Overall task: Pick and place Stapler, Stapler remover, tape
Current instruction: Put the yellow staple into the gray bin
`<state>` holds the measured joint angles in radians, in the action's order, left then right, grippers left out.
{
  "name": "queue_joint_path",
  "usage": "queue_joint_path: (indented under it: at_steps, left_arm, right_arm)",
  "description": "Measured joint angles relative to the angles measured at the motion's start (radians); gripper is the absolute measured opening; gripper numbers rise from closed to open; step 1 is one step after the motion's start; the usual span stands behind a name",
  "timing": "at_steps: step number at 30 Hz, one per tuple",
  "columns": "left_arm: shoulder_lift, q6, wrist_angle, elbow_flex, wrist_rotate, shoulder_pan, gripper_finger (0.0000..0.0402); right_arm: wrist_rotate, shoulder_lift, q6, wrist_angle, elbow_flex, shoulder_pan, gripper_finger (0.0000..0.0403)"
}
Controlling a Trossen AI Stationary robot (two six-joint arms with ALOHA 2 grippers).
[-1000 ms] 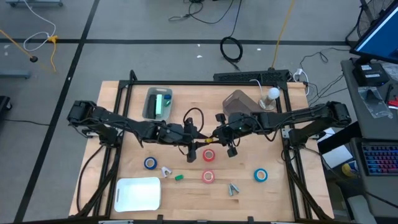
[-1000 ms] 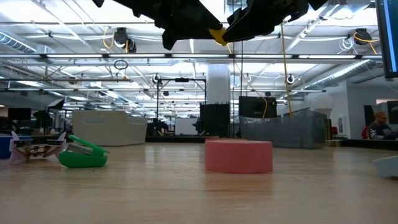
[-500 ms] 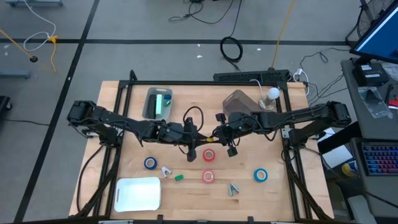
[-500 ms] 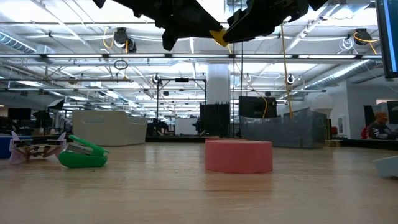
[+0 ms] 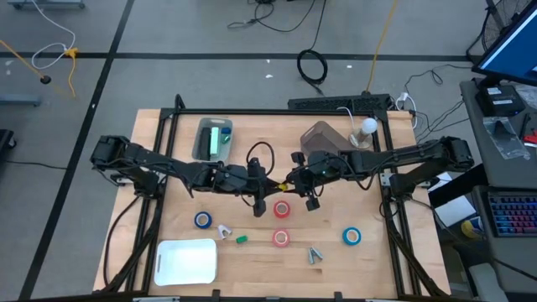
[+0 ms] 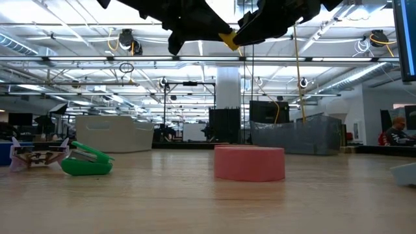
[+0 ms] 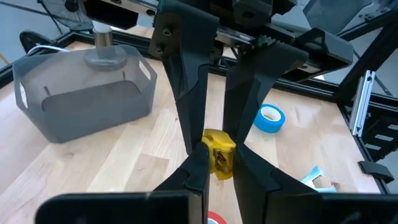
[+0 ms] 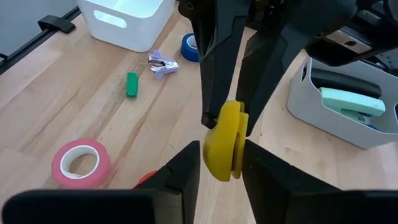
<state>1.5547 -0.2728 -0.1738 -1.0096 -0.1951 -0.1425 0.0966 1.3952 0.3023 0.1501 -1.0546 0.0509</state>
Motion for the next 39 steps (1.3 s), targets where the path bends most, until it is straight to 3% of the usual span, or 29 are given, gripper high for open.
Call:
queue_joint_path:
  at_steps: [10, 14, 19, 24, 27, 39]
  left_arm:
    - [-0.029, -0.026, 0.153, 0.0, -0.057, 0.001, 0.0052]
    - [-0.091, -0.026, 0.305, 0.001, -0.157, 0.002, 0.0055]
    - [-0.181, -0.031, 0.548, -0.001, -0.353, 0.012, 0.0048]
    - [-0.217, -0.147, 0.832, -0.002, -0.435, 0.094, 0.0061]
    - [-0.211, -0.251, 0.958, 0.003, -0.427, 0.173, 0.0064]
    - [-0.186, -0.302, 0.911, 0.066, -0.194, 0.446, 0.0066]
  right_arm:
    - [-0.125, 0.0, -0.027, 0.095, 0.0, 0.0, 0.0143]
    - [-0.179, -0.001, -0.029, 0.181, 0.0, 0.0, 0.0151]
    - [-0.176, -0.001, -0.045, 0.264, 0.0, 0.0, 0.0155]
    - [-0.175, -0.001, -0.057, 0.291, 0.0, 0.0, 0.0152]
    - [-0.175, -0.001, -0.079, 0.289, 0.0, 0.0, 0.0152]
    - [-0.172, -0.001, -0.151, 0.292, 0.0, 0.0, 0.0151]
